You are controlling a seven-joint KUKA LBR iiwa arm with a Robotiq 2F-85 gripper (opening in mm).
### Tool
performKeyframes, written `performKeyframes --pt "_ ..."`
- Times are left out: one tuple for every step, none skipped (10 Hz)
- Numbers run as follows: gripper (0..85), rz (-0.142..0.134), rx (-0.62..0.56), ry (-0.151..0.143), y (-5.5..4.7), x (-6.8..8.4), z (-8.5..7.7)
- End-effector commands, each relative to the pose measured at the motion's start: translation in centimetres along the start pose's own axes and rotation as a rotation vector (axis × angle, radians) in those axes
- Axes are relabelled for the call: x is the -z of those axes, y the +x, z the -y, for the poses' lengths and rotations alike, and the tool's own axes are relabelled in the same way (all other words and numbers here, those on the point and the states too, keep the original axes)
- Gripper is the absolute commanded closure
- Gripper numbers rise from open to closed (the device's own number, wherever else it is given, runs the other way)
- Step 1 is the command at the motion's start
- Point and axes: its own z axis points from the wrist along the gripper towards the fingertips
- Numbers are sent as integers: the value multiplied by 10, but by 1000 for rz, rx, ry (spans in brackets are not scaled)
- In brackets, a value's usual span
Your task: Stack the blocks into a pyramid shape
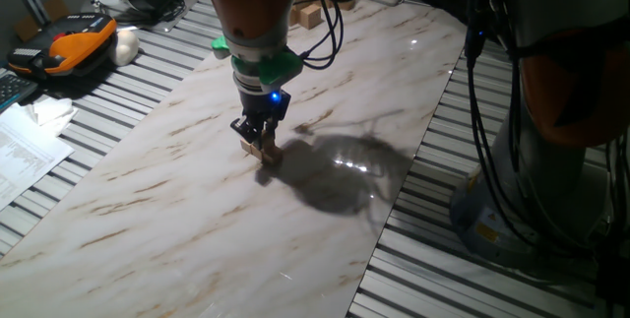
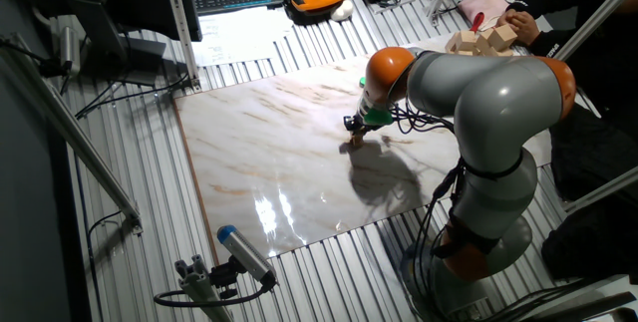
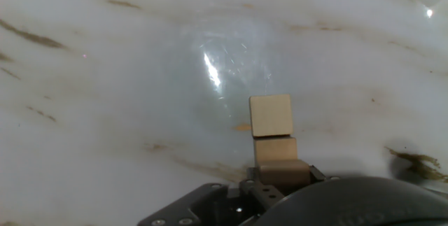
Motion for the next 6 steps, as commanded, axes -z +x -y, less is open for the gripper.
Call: performKeyframes --pt "850 0 0 0 0 0 0" --pt "850 1 1 3 0 -1 1" --pt "850 4 4 4 -1 -3 1" --pt "850 7 4 3 -1 -4 1" --pt "850 6 4 -2 -1 -5 1" --pt "850 5 3 -5 -1 -5 1"
